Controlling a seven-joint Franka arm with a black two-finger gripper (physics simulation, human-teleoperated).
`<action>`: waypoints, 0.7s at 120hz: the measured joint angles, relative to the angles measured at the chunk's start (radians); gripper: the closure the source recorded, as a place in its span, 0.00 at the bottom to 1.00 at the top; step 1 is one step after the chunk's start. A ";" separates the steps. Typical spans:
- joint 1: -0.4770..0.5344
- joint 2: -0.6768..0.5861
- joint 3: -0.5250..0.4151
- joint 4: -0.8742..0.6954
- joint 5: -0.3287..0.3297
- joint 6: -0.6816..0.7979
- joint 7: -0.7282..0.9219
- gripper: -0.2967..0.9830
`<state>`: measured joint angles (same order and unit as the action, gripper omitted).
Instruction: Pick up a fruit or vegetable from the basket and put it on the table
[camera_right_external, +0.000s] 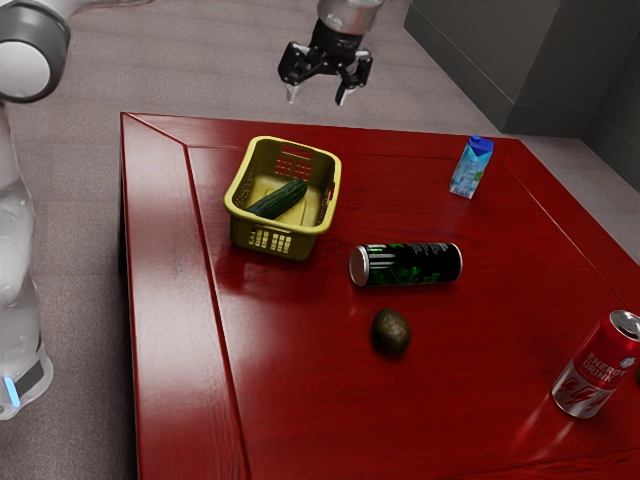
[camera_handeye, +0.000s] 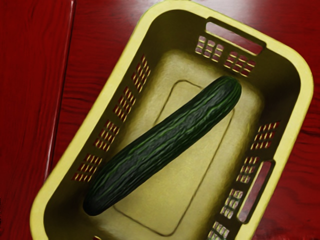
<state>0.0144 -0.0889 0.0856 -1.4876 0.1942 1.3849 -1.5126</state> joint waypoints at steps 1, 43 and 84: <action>0.004 -0.005 0.000 -0.010 0.001 0.005 0.014 0.23; 0.108 0.026 0.007 -0.188 0.010 0.232 0.502 0.23; 0.222 0.060 0.008 -0.301 -0.056 0.414 0.808 0.23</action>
<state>0.2368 -0.0290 0.0934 -1.7883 0.1379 1.7993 -0.7048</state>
